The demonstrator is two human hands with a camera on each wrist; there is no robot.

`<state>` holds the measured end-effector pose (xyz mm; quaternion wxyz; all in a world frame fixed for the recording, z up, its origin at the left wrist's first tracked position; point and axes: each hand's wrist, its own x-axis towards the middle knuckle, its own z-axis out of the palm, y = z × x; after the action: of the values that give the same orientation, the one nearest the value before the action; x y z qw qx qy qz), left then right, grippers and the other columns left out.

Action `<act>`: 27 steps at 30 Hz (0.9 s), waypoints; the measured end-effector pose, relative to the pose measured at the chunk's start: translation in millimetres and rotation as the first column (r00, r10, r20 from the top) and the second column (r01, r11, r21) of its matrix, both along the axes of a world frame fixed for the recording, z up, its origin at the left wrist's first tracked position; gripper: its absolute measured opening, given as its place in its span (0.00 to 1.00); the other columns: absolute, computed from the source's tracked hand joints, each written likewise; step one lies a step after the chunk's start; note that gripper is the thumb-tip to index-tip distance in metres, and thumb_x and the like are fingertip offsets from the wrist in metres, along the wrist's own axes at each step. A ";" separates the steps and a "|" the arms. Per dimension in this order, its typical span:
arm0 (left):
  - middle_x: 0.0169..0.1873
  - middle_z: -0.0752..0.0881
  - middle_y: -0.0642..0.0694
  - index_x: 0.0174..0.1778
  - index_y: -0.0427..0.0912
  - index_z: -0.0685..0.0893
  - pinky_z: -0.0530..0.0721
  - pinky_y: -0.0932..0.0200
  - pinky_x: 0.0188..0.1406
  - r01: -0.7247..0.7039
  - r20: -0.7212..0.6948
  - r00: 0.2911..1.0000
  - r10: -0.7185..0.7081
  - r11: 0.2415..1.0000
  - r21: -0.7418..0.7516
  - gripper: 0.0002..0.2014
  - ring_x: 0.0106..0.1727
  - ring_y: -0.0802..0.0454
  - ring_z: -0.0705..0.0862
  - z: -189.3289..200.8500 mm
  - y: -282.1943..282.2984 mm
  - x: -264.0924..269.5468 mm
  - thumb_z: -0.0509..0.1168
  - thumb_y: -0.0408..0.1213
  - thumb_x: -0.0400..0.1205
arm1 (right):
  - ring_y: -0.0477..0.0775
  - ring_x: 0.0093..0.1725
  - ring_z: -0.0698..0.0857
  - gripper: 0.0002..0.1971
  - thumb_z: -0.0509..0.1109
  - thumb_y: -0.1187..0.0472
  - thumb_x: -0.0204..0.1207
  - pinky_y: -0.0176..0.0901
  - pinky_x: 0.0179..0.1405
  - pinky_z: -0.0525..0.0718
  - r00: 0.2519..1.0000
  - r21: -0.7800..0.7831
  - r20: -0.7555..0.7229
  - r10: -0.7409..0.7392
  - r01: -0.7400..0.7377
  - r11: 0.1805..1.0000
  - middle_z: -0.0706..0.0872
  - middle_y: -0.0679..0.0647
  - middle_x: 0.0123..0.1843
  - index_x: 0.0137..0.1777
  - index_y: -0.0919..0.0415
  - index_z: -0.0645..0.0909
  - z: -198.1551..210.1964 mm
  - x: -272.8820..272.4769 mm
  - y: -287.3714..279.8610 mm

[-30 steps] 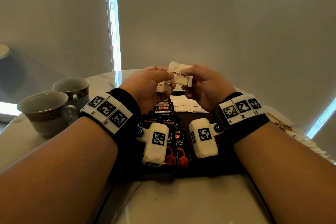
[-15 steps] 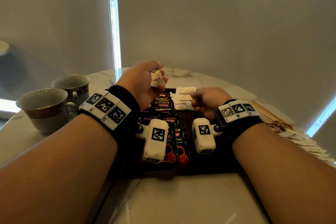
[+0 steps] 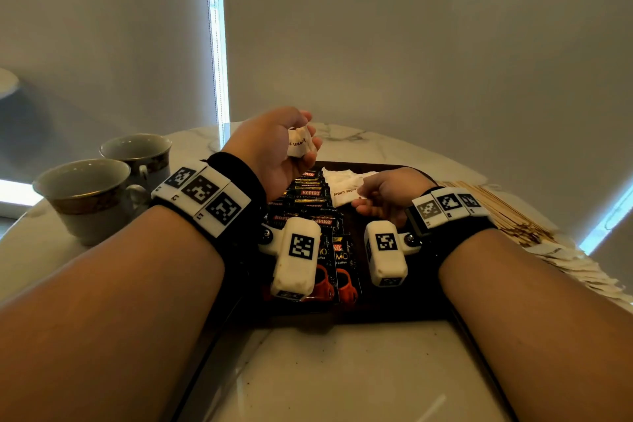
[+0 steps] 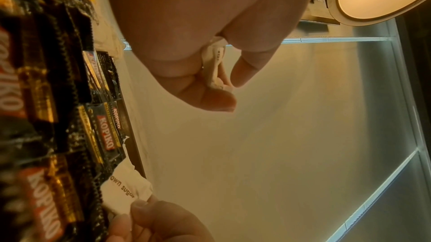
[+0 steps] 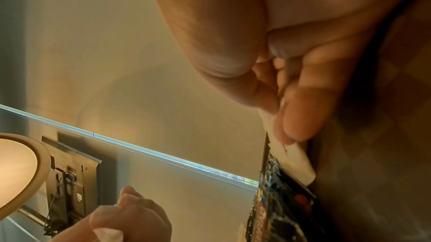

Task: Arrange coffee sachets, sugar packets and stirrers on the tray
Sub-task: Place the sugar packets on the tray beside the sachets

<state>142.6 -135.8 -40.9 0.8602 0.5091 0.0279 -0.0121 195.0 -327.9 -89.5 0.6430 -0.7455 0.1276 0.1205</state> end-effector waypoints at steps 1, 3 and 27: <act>0.43 0.79 0.42 0.56 0.38 0.81 0.80 0.64 0.22 0.000 0.005 1.000 0.000 1.000 0.001 0.07 0.37 0.51 0.83 0.2 -0.1 -0.2 0.59 0.29 0.86 | 0.50 0.27 0.89 0.09 0.65 0.74 0.82 0.37 0.22 0.85 1.000 -0.007 -0.005 0.005 -0.005 1.000 0.88 0.66 0.50 0.61 0.72 0.77 0.2 0.1 0.0; 0.43 0.80 0.41 0.56 0.38 0.81 0.80 0.64 0.22 0.000 0.009 1.000 0.000 1.000 0.005 0.07 0.37 0.50 0.83 0.1 -0.2 -0.3 0.59 0.29 0.86 | 0.49 0.27 0.89 0.12 0.66 0.73 0.82 0.37 0.22 0.84 1.000 -0.039 -0.001 0.007 -0.007 0.999 0.89 0.66 0.49 0.64 0.73 0.77 0.2 0.1 0.4; 0.49 0.80 0.40 0.59 0.38 0.82 0.83 0.63 0.25 -0.010 -0.002 1.000 0.010 0.999 0.040 0.10 0.42 0.48 0.84 0.1 -2.6 -3.0 0.58 0.28 0.85 | 0.52 0.34 0.86 0.13 0.66 0.72 0.84 0.38 0.34 0.87 0.994 -0.160 -0.069 0.083 -0.093 0.983 0.86 0.62 0.38 0.67 0.69 0.75 13.2 -4.4 3.1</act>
<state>139.6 -138.4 -40.9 0.8499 0.5259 0.0316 -0.0078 190.6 -324.9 -76.2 0.5697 -0.7963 0.1241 0.1611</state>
